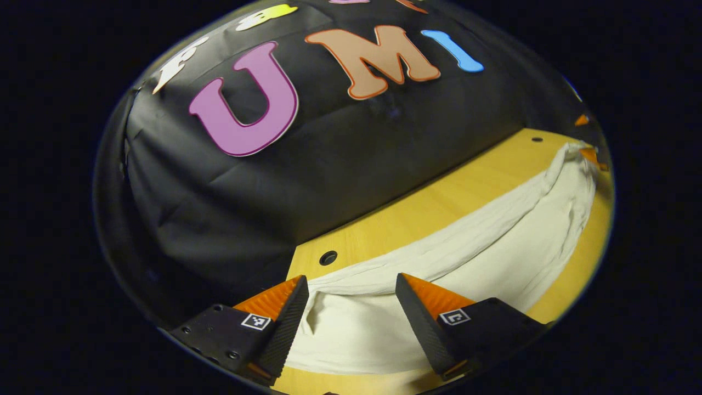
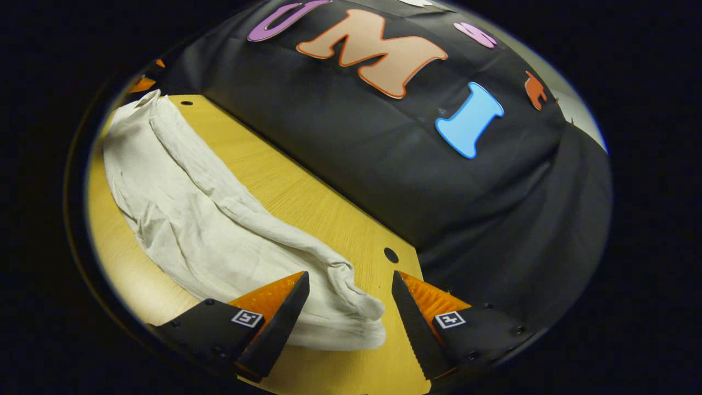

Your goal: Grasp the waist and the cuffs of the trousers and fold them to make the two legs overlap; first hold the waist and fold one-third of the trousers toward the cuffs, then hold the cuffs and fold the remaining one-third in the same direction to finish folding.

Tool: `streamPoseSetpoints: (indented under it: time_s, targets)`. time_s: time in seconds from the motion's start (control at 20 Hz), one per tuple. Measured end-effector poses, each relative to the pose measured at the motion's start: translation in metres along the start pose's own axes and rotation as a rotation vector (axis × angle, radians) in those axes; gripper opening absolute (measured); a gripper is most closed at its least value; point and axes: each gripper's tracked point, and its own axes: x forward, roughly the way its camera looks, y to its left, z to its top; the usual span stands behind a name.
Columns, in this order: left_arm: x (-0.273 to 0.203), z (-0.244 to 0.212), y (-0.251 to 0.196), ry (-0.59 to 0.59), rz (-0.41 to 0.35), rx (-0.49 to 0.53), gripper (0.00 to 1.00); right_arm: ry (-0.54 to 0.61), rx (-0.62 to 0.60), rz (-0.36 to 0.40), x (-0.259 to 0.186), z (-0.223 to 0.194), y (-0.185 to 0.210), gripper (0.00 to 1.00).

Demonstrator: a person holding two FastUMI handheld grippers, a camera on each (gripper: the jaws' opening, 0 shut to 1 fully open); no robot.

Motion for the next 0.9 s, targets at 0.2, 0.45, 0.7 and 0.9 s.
streamPoseSetpoints:
  time_s: [0.2, 0.45, 0.7, 0.9]
  targets:
    - [-0.026, 0.016, -0.006, -0.032, 0.006, -0.073, 0.95, 0.039, 0.207, 0.056, -0.014, -0.026, -0.006, 0.98]
    - [-0.055, 0.021, -0.013, -0.042, 0.016, -0.105, 0.95, 0.114, 0.398, 0.067, -0.014, -0.064, -0.015, 1.0]
    - [-0.079, 0.009, -0.018, -0.005, 0.033, -0.071, 0.95, 0.193, 0.604, 0.068, -0.001, -0.091, -0.018, 0.98]
    - [-0.093, 0.001, -0.024, 0.01, 0.043, -0.05, 0.95, 0.275, 0.808, 0.052, 0.008, -0.111, -0.021, 0.99]
